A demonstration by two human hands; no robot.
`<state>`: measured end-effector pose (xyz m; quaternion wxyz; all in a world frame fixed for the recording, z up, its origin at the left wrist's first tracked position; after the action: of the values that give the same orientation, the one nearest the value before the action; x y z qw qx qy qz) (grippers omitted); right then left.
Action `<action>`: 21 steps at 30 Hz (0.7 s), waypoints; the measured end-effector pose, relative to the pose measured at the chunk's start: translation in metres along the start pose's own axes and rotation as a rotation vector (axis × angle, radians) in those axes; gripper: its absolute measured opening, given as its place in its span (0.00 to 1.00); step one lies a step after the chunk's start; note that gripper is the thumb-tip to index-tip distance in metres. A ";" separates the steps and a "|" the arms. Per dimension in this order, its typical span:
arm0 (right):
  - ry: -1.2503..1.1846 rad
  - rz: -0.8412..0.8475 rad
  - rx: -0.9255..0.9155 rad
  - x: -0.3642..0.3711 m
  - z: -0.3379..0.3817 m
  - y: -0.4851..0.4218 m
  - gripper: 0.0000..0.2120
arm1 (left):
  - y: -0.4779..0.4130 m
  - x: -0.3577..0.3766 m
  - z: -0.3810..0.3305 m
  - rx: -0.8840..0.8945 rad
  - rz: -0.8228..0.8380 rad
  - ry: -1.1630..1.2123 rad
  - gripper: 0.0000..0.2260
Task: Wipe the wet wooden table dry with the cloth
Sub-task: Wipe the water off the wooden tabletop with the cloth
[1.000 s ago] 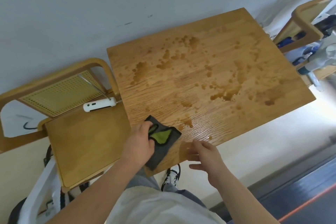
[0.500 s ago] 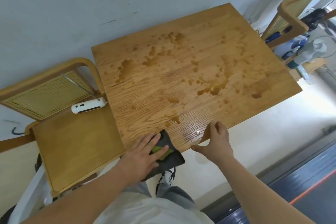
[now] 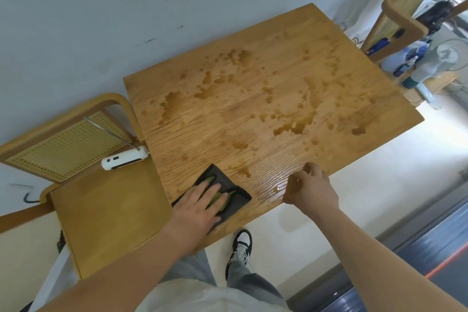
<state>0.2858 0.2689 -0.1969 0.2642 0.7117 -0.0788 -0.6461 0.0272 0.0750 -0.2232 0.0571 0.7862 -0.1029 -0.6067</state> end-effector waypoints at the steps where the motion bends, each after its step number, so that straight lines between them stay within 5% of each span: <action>1: 0.001 0.005 -0.003 0.000 -0.001 -0.001 0.30 | -0.007 -0.003 0.004 -0.098 -0.008 0.023 0.23; 4: 0.045 -0.014 0.010 0.004 -0.001 -0.001 0.30 | -0.019 -0.001 -0.025 -0.322 -0.094 0.153 0.24; 7: 0.094 -0.064 0.008 0.003 -0.004 -0.003 0.39 | -0.021 0.020 -0.057 0.020 0.058 0.112 0.32; 10: 0.046 -0.041 0.040 -0.002 -0.005 -0.008 0.51 | -0.043 0.006 -0.035 0.316 0.173 0.033 0.25; 15: 0.011 0.016 0.102 -0.003 -0.003 -0.010 0.53 | -0.074 -0.007 -0.046 -0.190 -0.020 0.198 0.26; 18: 0.026 -0.015 0.089 -0.002 -0.004 -0.013 0.47 | -0.073 0.013 -0.084 0.188 0.134 0.158 0.33; 21: 0.021 -0.020 0.058 0.000 -0.007 -0.015 0.47 | -0.099 -0.010 -0.059 0.419 0.186 0.122 0.25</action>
<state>0.2888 0.2833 -0.2038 0.2377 0.7266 -0.0876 -0.6386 0.0911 0.1712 -0.2196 -0.0456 0.8031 -0.2949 -0.5157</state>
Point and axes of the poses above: each hand's wrist, its own y-axis away from the middle knuckle, its own x-axis out of the palm, z = x × y, the point moved 3 cm from there along -y, towards the middle knuckle, and after that the axes turned 14 degrees about y, right-handed, at the moved point
